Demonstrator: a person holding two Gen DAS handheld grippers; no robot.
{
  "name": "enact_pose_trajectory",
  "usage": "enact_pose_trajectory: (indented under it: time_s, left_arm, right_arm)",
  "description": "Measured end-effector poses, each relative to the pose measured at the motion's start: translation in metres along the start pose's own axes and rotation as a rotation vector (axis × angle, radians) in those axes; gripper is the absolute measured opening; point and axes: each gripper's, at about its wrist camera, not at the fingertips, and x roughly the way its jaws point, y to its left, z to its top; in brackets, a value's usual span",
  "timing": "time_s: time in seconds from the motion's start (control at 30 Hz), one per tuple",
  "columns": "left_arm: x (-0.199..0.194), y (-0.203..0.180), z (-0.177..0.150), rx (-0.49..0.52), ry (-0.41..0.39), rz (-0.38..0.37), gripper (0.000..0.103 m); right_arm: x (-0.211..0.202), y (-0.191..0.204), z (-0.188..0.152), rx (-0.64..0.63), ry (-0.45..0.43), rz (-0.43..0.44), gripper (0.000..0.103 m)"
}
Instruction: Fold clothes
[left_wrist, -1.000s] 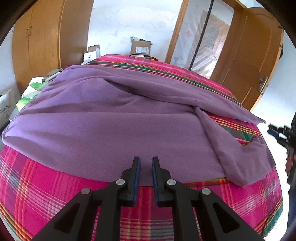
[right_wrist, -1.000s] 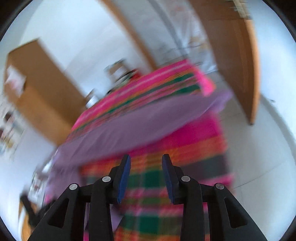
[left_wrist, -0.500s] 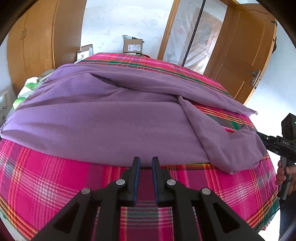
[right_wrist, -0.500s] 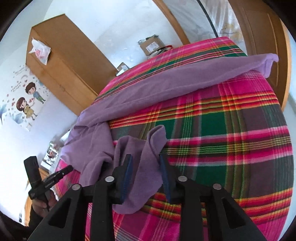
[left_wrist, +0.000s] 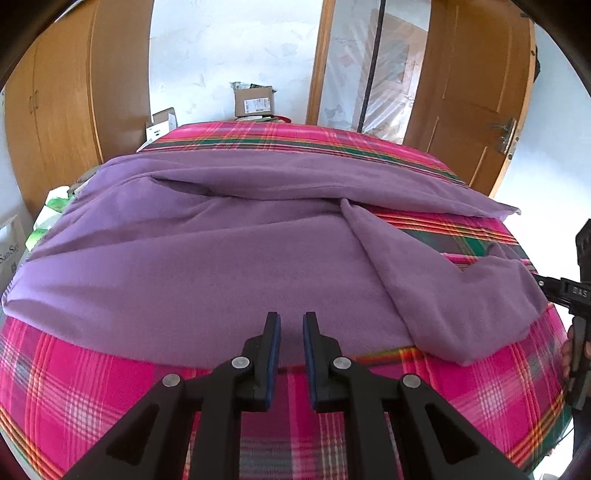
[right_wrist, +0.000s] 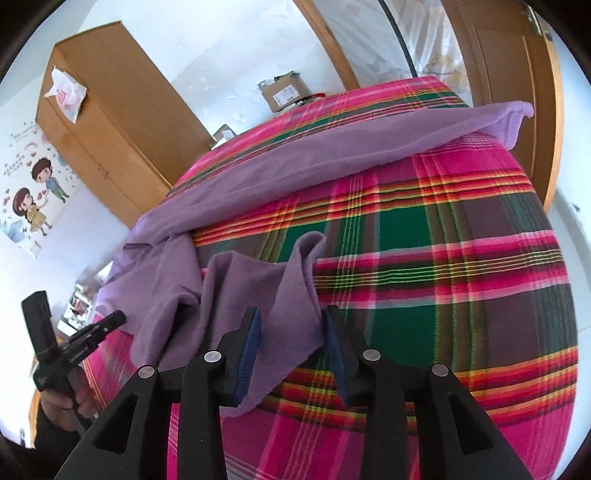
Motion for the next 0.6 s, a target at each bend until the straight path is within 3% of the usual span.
enact_pose_trajectory:
  time_s: [0.33,0.4,0.47,0.6]
  left_arm:
    - [0.007,0.003,-0.002,-0.027,0.0,-0.012,0.013]
    - [0.008,0.001,-0.001,-0.021,0.001,-0.009,0.014]
    - [0.009,-0.001,-0.001,-0.01,0.002,-0.006,0.017]
    - [0.01,0.0,0.001,-0.013,0.002,-0.027,0.021]
  right_arm:
    - [0.007,0.006,0.001,-0.008,0.004,-0.02,0.035]
    - [0.006,0.007,0.0,-0.003,0.0,-0.033,0.02]
    - [0.004,0.004,0.0,0.011,-0.009,-0.044,0.011]
    - [-0.008,0.004,-0.005,0.021,-0.043,-0.06,0.009]
